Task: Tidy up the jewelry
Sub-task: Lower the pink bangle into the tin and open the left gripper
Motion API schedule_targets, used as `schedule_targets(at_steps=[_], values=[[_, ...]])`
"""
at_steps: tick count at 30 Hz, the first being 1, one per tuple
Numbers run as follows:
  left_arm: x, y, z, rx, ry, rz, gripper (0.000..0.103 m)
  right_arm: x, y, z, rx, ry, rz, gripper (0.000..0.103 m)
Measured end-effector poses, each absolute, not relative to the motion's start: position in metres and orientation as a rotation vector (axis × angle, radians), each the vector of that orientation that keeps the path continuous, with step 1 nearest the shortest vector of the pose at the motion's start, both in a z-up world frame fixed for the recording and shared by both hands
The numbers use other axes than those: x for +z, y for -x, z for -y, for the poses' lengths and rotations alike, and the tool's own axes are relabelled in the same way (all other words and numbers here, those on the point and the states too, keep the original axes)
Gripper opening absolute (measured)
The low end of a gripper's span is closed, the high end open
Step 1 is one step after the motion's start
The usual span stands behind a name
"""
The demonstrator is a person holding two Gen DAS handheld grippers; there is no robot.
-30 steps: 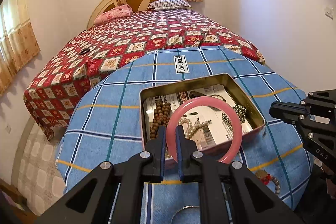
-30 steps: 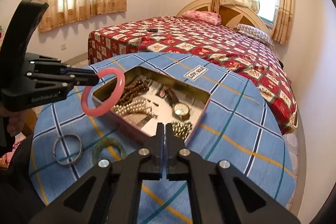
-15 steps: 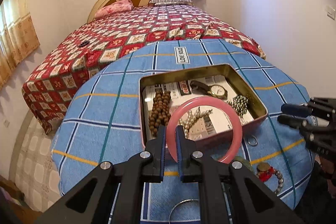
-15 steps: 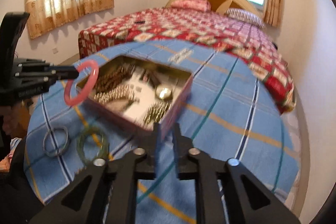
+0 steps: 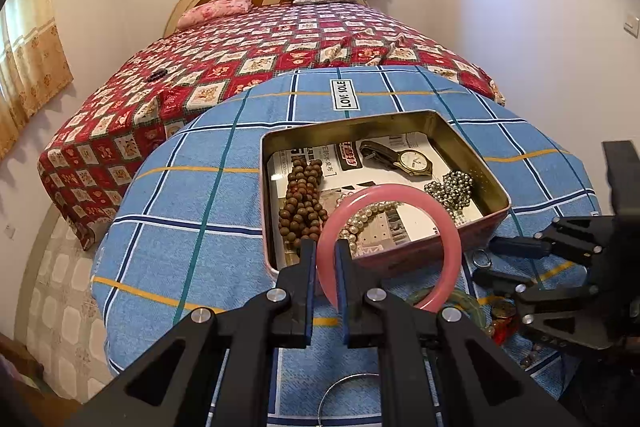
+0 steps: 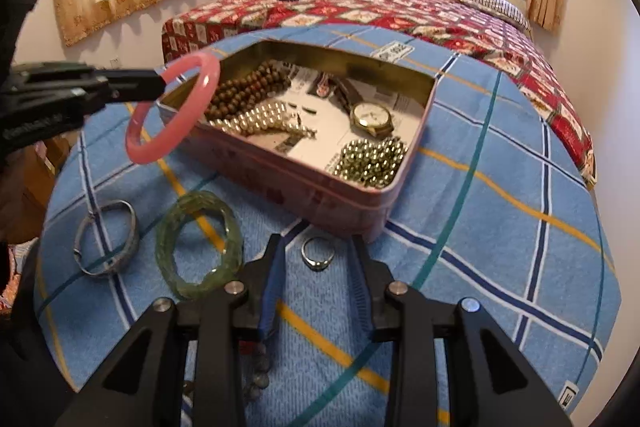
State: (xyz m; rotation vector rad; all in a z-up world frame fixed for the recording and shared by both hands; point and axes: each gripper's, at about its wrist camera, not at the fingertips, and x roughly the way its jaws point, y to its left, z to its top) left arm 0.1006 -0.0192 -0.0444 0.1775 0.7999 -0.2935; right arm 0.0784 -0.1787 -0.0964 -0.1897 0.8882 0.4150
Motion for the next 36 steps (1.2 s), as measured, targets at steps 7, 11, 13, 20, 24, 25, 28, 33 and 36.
schedule_targets(at_steps=[7, 11, 13, 20, 24, 25, 28, 33, 36], values=[[-0.044, -0.099, 0.018, -0.299, -0.171, -0.797, 0.008, -0.095, -0.068, 0.178, 0.421, 0.217, -0.872, 0.011], [-0.045, -0.099, 0.018, -0.298, -0.171, -0.800, 0.008, -0.092, -0.062, 0.178, 0.430, 0.224, -0.865, 0.010], [-0.046, -0.099, 0.017, -0.296, -0.170, -0.803, 0.008, -0.093, -0.062, 0.178, 0.421, 0.235, -0.868, 0.010], [-0.047, -0.097, 0.018, -0.300, -0.170, -0.806, 0.009, -0.097, -0.072, 0.173, 0.420, 0.230, -0.891, 0.038], [-0.047, -0.098, 0.018, -0.301, -0.165, -0.805, 0.008, -0.097, -0.077, 0.167, 0.421, 0.236, -0.891, 0.030], [-0.047, -0.097, 0.018, -0.301, -0.163, -0.805, 0.008, -0.097, -0.076, 0.167, 0.422, 0.240, -0.889, 0.021], [-0.047, -0.098, 0.016, -0.301, -0.158, -0.803, 0.009, -0.097, -0.071, 0.168, 0.427, 0.245, -0.885, 0.021], [-0.044, -0.098, 0.014, -0.300, -0.156, -0.795, 0.008, -0.088, -0.057, 0.172, 0.449, 0.237, -0.865, 0.020], [-0.039, -0.098, 0.014, -0.299, -0.157, -0.783, 0.009, -0.070, -0.047, 0.170, 0.460, 0.246, -0.824, 0.020]])
